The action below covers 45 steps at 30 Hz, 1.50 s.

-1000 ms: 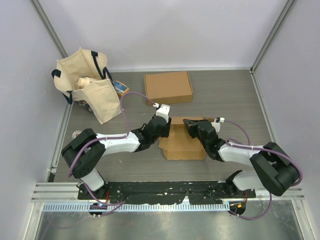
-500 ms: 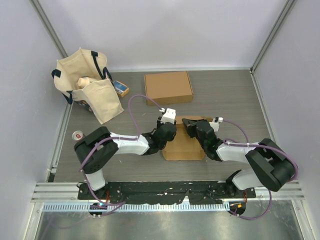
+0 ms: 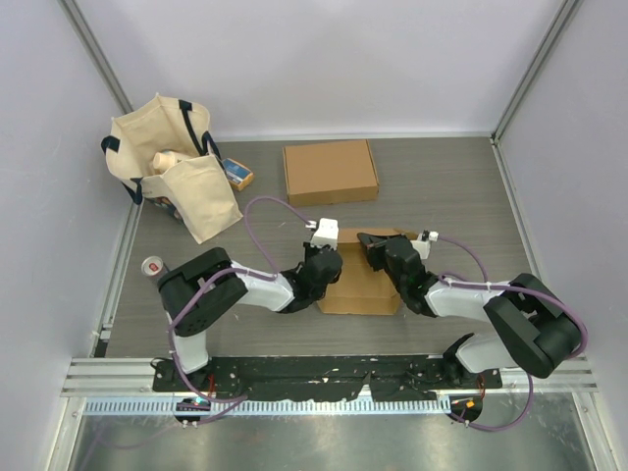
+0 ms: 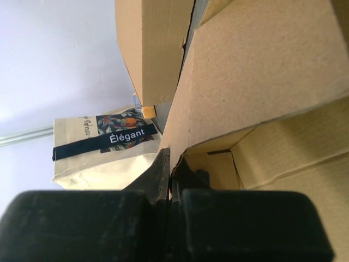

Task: Fold the paper box

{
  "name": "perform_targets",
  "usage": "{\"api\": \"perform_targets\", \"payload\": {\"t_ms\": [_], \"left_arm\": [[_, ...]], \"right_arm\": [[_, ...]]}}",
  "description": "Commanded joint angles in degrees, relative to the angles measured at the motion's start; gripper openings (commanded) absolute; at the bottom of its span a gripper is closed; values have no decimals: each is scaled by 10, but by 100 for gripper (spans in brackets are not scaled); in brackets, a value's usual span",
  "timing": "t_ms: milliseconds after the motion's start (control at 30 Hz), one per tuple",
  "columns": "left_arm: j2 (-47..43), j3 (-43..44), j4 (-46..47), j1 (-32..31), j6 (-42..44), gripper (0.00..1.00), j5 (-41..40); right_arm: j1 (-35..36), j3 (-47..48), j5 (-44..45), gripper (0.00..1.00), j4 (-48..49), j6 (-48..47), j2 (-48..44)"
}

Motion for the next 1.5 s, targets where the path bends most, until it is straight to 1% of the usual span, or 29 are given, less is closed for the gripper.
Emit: {"api": "perform_targets", "payload": {"t_ms": [0, 33, 67, 100, 133, 167, 233, 333, 400, 433, 467, 500, 533, 567, 600, 633, 667, 733, 767, 867, 933, 1033, 1067, 1200, 1300, 1333, 1367, 1400, 1467], "left_arm": [[36, 36, 46, -6, 6, 0, -121], [60, 57, -32, -7, -13, 0, -162], [72, 102, -84, -7, -38, 0, -197], [82, 120, -122, -7, -75, 0, -234], [89, 130, -158, -8, -87, 0, -242], [97, 137, -167, -9, -100, 0, -247], [96, 132, -157, -9, -106, 0, -243], [93, 129, -140, -9, -87, 0, -223], [74, 102, -94, -9, -63, 0, -178], [64, 73, -36, -10, -41, 1, -123], [56, 61, -17, -10, -34, 7, -103], [34, 52, -10, -9, -34, 23, -82], [22, 28, 0, -9, -33, 32, -40], [10, 13, 13, -9, -32, 41, -23], [-27, -5, 34, -9, -32, 56, -3], [-46, -41, 47, -8, -32, 62, 15], [-69, -60, 56, -6, -29, 65, 63], [-131, -111, 78, -5, -29, 72, 93], [-150, -126, 86, 0, -32, 73, 127], [-200, -158, 72, 9, -44, 73, 135], [-204, -166, 72, 16, -46, 68, 131], [-184, -158, 90, 33, -36, 62, 145], [-159, -154, 99, 34, -30, 61, 145], [-90, -119, 123, 37, -19, 59, 146], [-57, -90, 128, 37, -18, 56, 118], [-53, -85, 134, 37, -11, 54, 100], [-46, -82, 137, 37, -9, 47, 83], [-35, -77, 135, 37, -6, 44, 68], [-22, -64, 130, 37, 3, 43, 27]], "right_arm": [[7, -1, -11, 2, -43, 12, 3], [8, 1, -12, 2, -50, 17, 2], [8, 2, -11, 2, -49, 21, 0], [8, 3, -10, 2, -50, 24, 1], [8, 3, -10, 2, -54, 27, -3], [8, 5, -10, 2, -58, 30, -4], [10, 6, -7, 2, -66, 31, -10], [12, 9, -2, 2, -75, 26, -14], [12, 5, 4, 2, -74, 25, -13], [12, 4, 4, 2, -72, 25, -13], [12, 3, 6, 2, -70, 24, -12], [11, 3, 4, 2, -66, 21, -9], [12, 3, 2, 2, -62, 18, -7], [12, 3, 0, 2, -65, 17, -6], [12, 3, 1, 1, -65, 17, -6], [12, 3, -1, 2, -66, 17, -6], [12, 2, -2, 2, -66, 17, -7], [12, 3, -3, 2, -68, 14, -11], [12, 5, -3, 2, -69, 13, -12], [12, 10, -12, 2, -74, 12, -13], [12, 10, -17, 2, -77, 14, -12], [12, 11, -16, 5, -79, 16, -12], [12, 12, -16, 5, -79, 17, -12], [13, 24, -20, 8, -86, 17, -8], [15, 31, -19, 8, -93, 15, -7], [19, 33, -19, 8, -97, 14, -7], [19, 34, -16, 8, -99, 15, -6], [20, 34, -14, 8, -103, 17, -7], [23, 35, -14, 8, -104, 18, -5]]}}
